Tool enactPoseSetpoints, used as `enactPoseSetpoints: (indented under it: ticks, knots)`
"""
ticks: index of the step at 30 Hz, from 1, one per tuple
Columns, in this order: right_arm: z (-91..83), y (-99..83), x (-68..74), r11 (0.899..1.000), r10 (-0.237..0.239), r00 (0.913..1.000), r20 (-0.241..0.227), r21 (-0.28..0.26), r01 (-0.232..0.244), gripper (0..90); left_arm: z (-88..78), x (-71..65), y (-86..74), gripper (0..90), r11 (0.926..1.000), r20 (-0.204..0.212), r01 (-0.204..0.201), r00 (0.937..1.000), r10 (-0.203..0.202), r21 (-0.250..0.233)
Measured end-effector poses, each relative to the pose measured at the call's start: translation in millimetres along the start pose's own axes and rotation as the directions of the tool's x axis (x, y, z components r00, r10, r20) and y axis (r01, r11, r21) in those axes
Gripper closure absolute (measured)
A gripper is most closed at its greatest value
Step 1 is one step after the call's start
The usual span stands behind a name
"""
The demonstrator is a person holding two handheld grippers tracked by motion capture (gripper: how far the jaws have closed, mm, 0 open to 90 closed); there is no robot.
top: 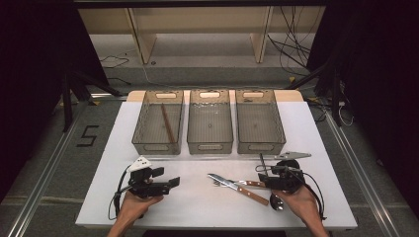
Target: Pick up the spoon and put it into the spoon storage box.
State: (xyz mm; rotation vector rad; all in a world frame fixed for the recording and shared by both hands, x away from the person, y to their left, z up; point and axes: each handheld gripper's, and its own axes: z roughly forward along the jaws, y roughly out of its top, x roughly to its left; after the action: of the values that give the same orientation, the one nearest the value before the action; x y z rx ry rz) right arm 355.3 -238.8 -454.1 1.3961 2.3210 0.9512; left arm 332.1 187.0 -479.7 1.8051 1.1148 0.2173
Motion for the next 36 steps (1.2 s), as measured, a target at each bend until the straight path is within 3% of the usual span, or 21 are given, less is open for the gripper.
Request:
enactPoseSetpoints:
  ticks: [2,6,18,36]
  knots:
    - [1.7,0.1,-0.9,1.0,0.006,1.0,0.003,0.005,-0.006,46.3,1.2,-3.4,-3.2,17.8,1.0,-0.002,0.001,1.0,-0.001,-0.005]
    - [6.2,0.8,0.0,1.0,0.012,0.9998,0.017,0.02,-0.012,48.6,0.8,-9.8,-6.0,17.8,0.9992,-0.008,-0.04,0.9992,0.04,0.01]
    - [21.3,-3.4,-1.2,0.997,0.014,0.9994,0.031,0.082,-0.017,61.2,-1.8,-10.7,-9.0,17.8,0.9988,-0.001,-0.048,0.9989,0.048,-0.003]
    - [25.1,-6.5,-4.5,0.995,0.019,0.9983,0.054,0.098,-0.024,83.6,0.4,-10.2,-10.3,17.8,0.9984,-0.003,-0.056,0.9984,0.056,0.005]
